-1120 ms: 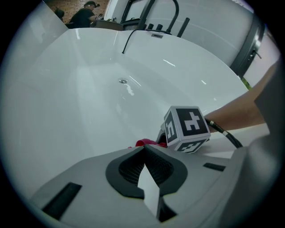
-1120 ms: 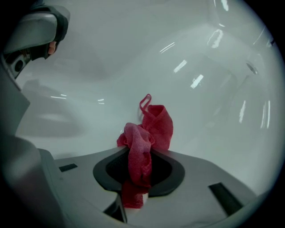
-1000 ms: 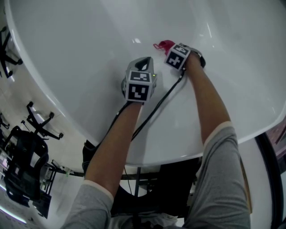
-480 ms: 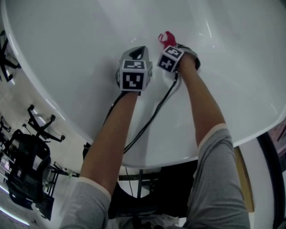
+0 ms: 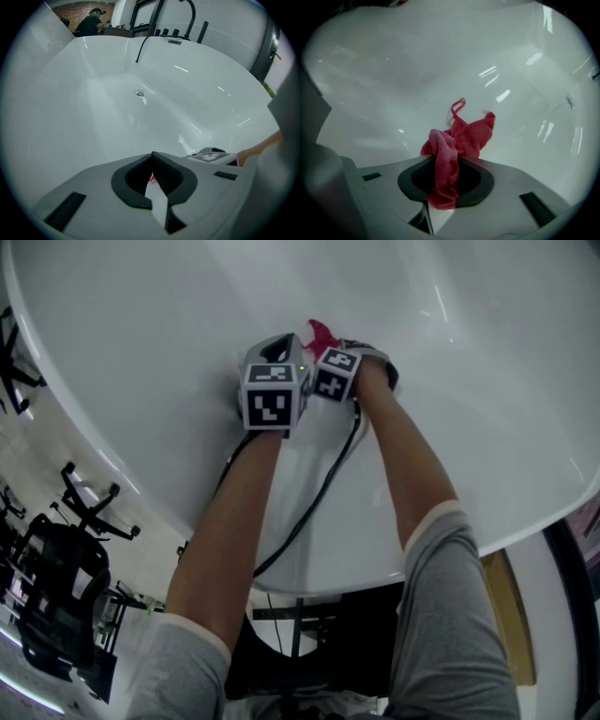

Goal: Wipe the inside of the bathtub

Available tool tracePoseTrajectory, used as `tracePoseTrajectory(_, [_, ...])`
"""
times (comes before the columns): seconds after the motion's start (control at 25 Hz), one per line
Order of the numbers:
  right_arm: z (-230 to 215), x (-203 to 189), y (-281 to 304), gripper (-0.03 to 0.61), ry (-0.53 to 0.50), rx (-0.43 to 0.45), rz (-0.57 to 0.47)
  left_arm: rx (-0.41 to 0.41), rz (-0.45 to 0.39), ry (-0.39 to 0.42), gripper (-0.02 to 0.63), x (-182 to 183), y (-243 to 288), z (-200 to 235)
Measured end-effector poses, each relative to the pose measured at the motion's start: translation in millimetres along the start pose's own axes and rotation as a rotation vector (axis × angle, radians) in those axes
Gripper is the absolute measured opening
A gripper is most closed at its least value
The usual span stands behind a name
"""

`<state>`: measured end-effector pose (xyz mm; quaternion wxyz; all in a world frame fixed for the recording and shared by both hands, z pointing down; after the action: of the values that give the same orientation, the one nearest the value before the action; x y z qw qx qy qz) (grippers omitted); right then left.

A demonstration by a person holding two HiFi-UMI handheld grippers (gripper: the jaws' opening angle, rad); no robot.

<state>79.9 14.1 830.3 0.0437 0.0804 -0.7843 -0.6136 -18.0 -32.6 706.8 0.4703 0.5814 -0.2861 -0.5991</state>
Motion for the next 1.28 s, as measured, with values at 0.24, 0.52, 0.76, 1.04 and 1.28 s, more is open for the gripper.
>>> tracePoseTrajectory(0.24, [-80.6,-67.7,-25.3,0.091,0.273,-0.179,0.042,-0.013,-0.006,-0.002,0.005,0.8,1.7,-3.5])
tracePoseTrajectory(0.52, [-105.7,-72.7,-36.2,0.086,0.524,-0.296,-0.019,-0.028,-0.021,-0.002,0.005,8.8,8.2,-7.4])
tracePoseTrajectory(0.76, [-72.3,18.2,-20.9,0.087,0.345,-0.237,-0.209,0.037,-0.020,-0.055,0.005,8.7,11.7,5.9])
tracePoseTrajectory(1.04, [-116.5,-15.4,-34.0,0.091,0.434,-0.315,-0.241,0.051,-0.016,-0.073,0.005,6.3,12.6,12.1])
tracePoseTrajectory(1.28, [-158.5,-36.6,-45.1,0.089,0.648,-0.411,-0.258,0.057,-0.034,-0.092,0.005,11.7,14.9,13.8])
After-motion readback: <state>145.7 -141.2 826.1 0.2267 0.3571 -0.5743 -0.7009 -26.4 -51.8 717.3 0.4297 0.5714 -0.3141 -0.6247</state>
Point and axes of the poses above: the fingertips, and each gripper's own axes: y forward along the fingers, z to its left, x out of its top, the point moved 6 cm from there along -y, backward along the fingers, and after that the axes turned 3 degrees about x, right-handed, at the moved point
